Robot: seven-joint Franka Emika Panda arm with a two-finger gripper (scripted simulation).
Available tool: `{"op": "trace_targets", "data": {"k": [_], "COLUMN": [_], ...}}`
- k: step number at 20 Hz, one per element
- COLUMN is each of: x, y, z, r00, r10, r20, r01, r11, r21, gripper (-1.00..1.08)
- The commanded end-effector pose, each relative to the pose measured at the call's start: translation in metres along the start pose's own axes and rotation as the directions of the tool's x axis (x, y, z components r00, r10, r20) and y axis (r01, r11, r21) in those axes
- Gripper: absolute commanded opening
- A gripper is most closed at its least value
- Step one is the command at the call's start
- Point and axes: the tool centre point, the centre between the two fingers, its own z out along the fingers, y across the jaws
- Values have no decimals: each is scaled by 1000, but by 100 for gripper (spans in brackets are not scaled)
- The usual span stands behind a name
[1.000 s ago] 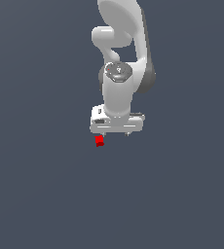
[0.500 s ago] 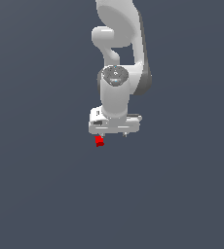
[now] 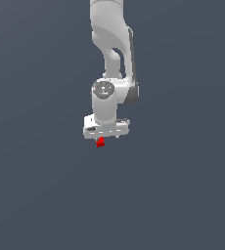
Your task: Pick up the red cube and move it to a goal position.
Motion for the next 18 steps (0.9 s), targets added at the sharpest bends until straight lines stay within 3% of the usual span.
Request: {"op": "trace_targets", "data": {"k": [1,14,15,18], "x": [-8,-24,-24,-24], "y": [10,36,36,36], "z": [18,63,63,63], "r00": [1000,997,997,997], "r10": [-23,-76,-76,-76], "r20": [-1,-4,-4,-4], "r01": [23,76,76,76], "r11": [1000,997,997,997], "r21": [0,1,1,1], "gripper": [100,100,-100,-100]}}
